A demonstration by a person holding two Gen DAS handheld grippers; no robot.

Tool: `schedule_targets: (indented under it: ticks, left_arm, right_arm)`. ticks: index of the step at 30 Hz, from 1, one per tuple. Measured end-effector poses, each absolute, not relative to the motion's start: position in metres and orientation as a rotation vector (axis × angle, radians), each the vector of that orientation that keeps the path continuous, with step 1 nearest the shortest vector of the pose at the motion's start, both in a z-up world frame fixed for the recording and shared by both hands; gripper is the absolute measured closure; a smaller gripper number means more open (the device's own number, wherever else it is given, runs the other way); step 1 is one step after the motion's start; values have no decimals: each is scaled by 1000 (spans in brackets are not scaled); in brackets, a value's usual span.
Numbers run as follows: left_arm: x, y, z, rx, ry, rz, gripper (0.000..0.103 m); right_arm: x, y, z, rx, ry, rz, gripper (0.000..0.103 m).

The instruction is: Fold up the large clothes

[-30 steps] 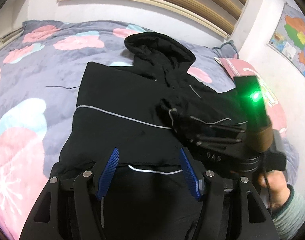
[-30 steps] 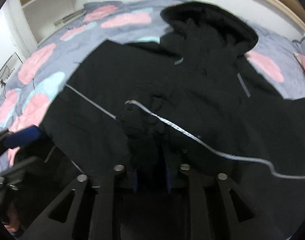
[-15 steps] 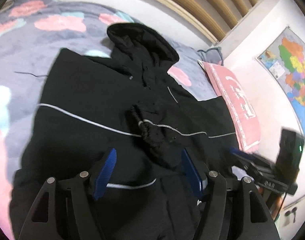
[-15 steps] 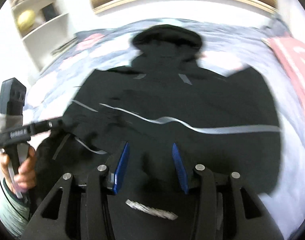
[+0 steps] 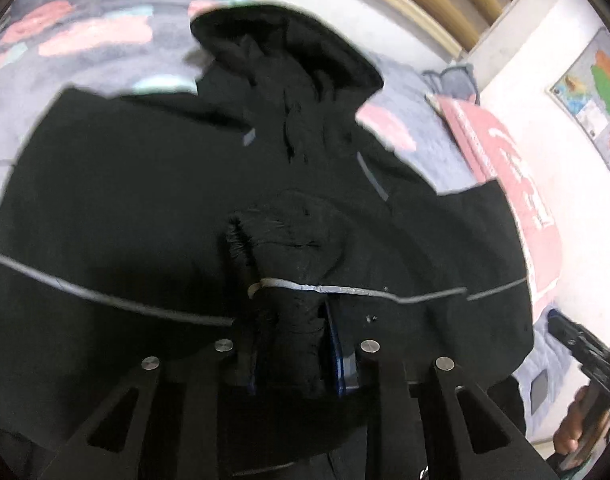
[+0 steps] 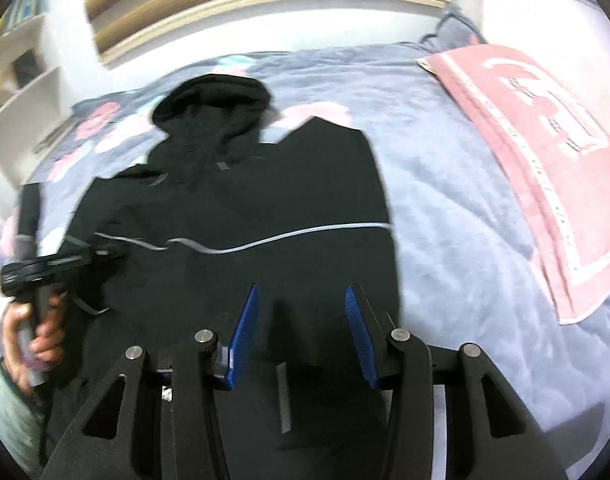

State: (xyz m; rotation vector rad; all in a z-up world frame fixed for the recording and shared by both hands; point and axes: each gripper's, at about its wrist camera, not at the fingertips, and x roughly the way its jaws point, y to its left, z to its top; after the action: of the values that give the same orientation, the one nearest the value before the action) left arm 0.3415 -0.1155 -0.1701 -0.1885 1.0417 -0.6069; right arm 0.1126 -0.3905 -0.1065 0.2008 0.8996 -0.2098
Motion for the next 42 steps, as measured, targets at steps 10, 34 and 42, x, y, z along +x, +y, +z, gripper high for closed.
schedule_targets:
  ticks: [10,34,42]
  left_arm:
    - [358,4,-120,-303,920,-505,79]
    - [310,-95,-125,-28,908,-646,49]
    - [337,-116,-185,7,1070,-536,51]
  right_arm:
    - [177,-365,-134,231,952,-99,55]
    - [238,-283,-170,54,1016,-58,37]
    - [236,-284,-179,34,1035,-46,36]
